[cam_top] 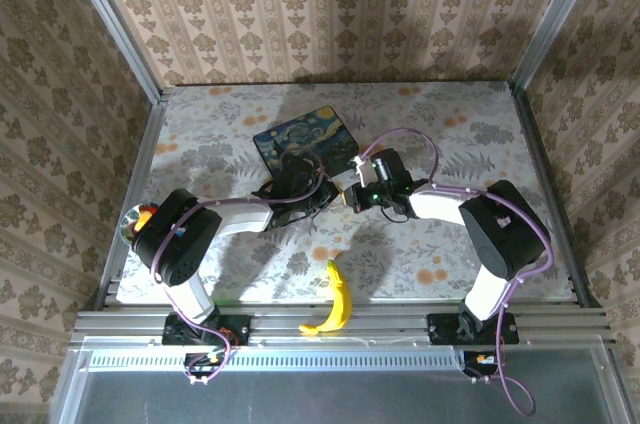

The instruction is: Unlock the padlock with the key

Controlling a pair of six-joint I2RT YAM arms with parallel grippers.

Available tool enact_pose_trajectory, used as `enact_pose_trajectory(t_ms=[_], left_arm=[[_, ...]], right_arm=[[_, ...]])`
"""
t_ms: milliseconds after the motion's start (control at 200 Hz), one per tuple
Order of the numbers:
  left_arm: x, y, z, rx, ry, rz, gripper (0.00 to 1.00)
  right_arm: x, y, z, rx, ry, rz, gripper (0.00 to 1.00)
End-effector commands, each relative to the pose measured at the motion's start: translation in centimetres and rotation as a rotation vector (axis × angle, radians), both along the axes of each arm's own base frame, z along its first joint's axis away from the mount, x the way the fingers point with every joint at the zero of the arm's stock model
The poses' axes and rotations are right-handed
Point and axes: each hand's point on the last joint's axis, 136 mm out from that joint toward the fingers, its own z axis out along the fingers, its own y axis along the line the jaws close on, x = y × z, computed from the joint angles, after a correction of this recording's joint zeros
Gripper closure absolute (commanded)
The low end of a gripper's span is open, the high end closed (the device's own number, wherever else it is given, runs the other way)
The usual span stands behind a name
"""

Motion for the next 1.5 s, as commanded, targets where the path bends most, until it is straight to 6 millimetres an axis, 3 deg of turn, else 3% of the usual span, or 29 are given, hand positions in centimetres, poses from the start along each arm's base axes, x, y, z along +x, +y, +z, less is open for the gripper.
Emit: enact_pose_trajectory(t_ms=[0,175,305,490,620,850,1180,1495], left_arm=[[-3.3,-0.7,-1.0,0.005,0.098,-0.098,1.0],[-3.3,-0.6,-1.2,0.004,0.106,-0.09,1.0],[-3.3,-0.5,-1.4,-0.006,0.116,-0.08,0.99],[-3.3,-0.6,-1.3,-0.017,0.122,-0.077,0.59],[-3.2,-0.3,-0.9,-0.01,0.103,-0.072,0.43],[-2.6,0.6,1.6,0.028,0.012,-0.063,0.0],[-1.5,3.2,7.0,0.139,-0.221,-0.048,0.0],[-0.1,10.2,10.3,0.312,-0.375,0.086,0.0]], right_arm=[[3.2,-1.2,2.6,0.127,0.012,-0.094,1.0],[3.8,-1.5,3.5,0.293,0.09,-0.108,1.0],[3.8,-1.4,3.7,0.316,0.108,-0.114,1.0],[3.7,-1.9,3.3,0.312,0.137,-0.167,1.0],[3.7,-2.4,2.8,0.295,0.151,-0.201,1.0],[3.8,-2.5,2.1,0.279,0.16,-0.219,1.0],[3.4,-1.6,0.9,0.216,0.159,-0.209,0.94],[3.8,-1.2,-0.4,0.186,0.166,-0.222,0.86]])
